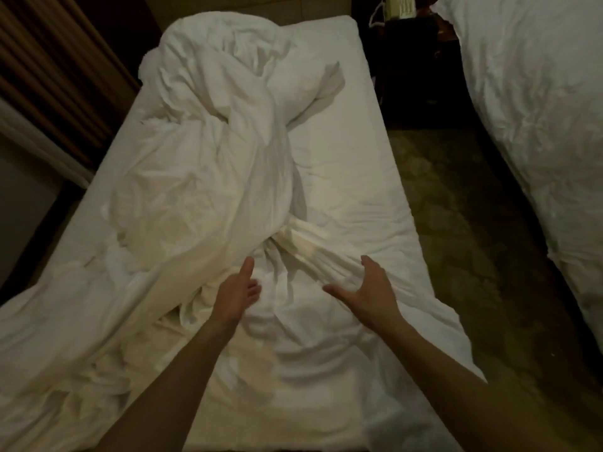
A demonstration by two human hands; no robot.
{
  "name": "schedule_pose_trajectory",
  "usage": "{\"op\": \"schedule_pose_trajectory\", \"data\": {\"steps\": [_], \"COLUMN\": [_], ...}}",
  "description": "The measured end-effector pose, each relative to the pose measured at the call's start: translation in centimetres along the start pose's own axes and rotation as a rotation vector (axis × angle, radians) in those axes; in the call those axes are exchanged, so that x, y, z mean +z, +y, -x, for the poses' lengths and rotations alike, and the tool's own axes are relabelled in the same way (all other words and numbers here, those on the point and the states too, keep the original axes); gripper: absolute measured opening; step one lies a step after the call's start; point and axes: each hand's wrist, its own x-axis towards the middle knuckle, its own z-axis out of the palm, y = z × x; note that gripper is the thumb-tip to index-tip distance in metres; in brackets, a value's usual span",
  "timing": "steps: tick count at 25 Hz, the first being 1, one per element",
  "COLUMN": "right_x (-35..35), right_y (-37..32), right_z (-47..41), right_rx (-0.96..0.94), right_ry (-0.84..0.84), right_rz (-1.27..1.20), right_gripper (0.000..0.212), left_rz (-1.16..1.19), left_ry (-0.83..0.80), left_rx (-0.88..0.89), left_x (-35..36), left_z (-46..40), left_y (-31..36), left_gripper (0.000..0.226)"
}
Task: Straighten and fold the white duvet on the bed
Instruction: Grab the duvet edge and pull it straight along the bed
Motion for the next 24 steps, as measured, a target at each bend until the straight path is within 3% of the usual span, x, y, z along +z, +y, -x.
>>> {"op": "schedule_pose_trajectory", "data": {"steps": [1, 4, 6, 10, 12, 13, 15, 16, 19, 22, 24], "right_x": [1.6, 6.3, 8.6, 11.2, 10.8, 10.3, 8.8, 7.7, 3.2, -2.0, -3.2], "right_y": [-0.7, -4.1, -6.7, -8.4, -8.4, -8.5, -9.1, -9.1, -8.1, -5.4, -3.9], "right_z": [-1.9, -9.7, -13.8, -16.8, -16.7, -16.9, -17.3, -17.6, -17.5, -15.8, -14.7], "right_rx": [-0.039, -0.168, -0.141, -0.068, -0.065, -0.078, -0.108, -0.103, -0.039, 0.007, 0.108], "right_ry": [0.014, 0.086, 0.035, -0.037, -0.039, -0.01, 0.073, 0.115, 0.239, 0.418, 0.441], "right_rz": [0.007, 0.042, 0.028, 0.091, 0.106, 0.095, 0.015, -0.044, -0.19, -0.186, -0.207], "right_gripper": [0.121, 0.11, 0.112, 0.098, 0.092, 0.088, 0.08, 0.074, 0.054, 0.072, 0.075], "left_rz": [0.076, 0.012, 0.059, 0.626, 0.643, 0.664, 0.685, 0.603, 0.415, 0.338, -0.13], "left_ry": [-0.003, 0.014, 0.114, 0.131, 0.201, 0.211, 0.336, 0.419, 0.628, 0.67, 0.647], "left_rx": [-0.004, 0.158, 0.251, 0.003, 0.034, 0.055, 0.162, 0.222, 0.536, 0.497, 0.566], "left_x": [0.4, 2.2, 3.5, 5.0, 4.1, 3.2, 0.4, -1.9, -10.9, -16.7, -16.1], "left_z": [-1.9, -7.9, -11.2, -18.4, -19.0, -18.7, -19.3, -19.6, -22.5, -24.8, -24.5], "left_y": [0.3, 2.1, 3.0, 2.9, 4.6, 5.7, 7.8, 9.3, 14.9, 17.9, 18.2], "left_gripper": [0.068, 0.075, 0.063, 0.108, 0.122, 0.114, 0.069, 0.059, 0.091, 0.1, 0.113]}}
